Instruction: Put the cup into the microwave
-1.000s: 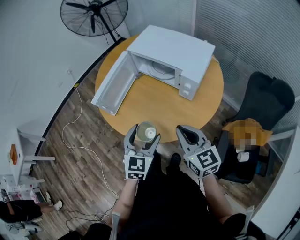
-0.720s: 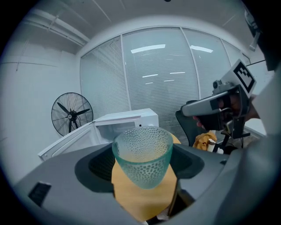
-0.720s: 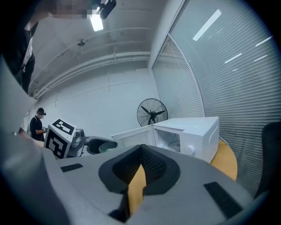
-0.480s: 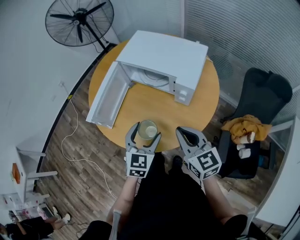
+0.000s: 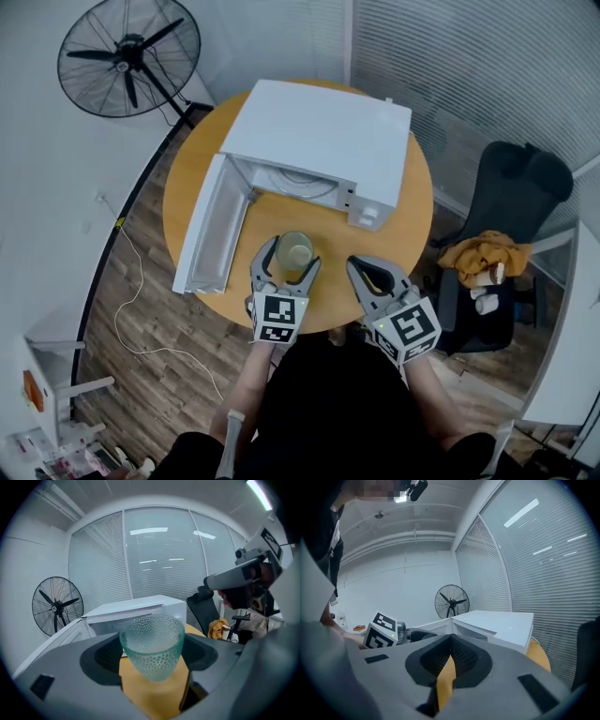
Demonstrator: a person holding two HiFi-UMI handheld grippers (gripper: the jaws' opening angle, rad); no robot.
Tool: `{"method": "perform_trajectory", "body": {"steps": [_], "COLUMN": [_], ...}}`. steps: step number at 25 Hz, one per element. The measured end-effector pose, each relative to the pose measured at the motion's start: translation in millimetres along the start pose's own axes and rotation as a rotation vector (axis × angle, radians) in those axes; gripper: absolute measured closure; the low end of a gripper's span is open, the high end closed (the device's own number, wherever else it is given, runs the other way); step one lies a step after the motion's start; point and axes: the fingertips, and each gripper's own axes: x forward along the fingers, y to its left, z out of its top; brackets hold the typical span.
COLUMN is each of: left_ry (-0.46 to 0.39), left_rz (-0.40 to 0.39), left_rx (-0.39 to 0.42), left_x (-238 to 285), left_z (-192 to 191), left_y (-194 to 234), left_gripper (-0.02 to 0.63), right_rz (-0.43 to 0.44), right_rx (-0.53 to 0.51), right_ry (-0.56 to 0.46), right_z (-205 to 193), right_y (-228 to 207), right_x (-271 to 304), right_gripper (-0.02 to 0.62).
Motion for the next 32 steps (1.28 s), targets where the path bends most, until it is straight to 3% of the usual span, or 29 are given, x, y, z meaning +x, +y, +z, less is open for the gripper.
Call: {"method": "perform_trajectory", "body": {"steps": [15,32], "left_ry": [-0.016,-0.028], "left_rz": [-0.131,-0.134], "left_rx": [0.031,0.05], "left_x": [109,200], "left_z": [-22,-48], "left_y": [63,105], "left_gripper": [0.232,0.232], "right_rz": [-0.193,-0.224], "right_rx": [0.088,0.118], "right_ry": [0.033,0.099], "right_z": [1,-9], "right_y": [-30,-17], "right_x": [46,76], "right_gripper": [0.586,0.586]}}
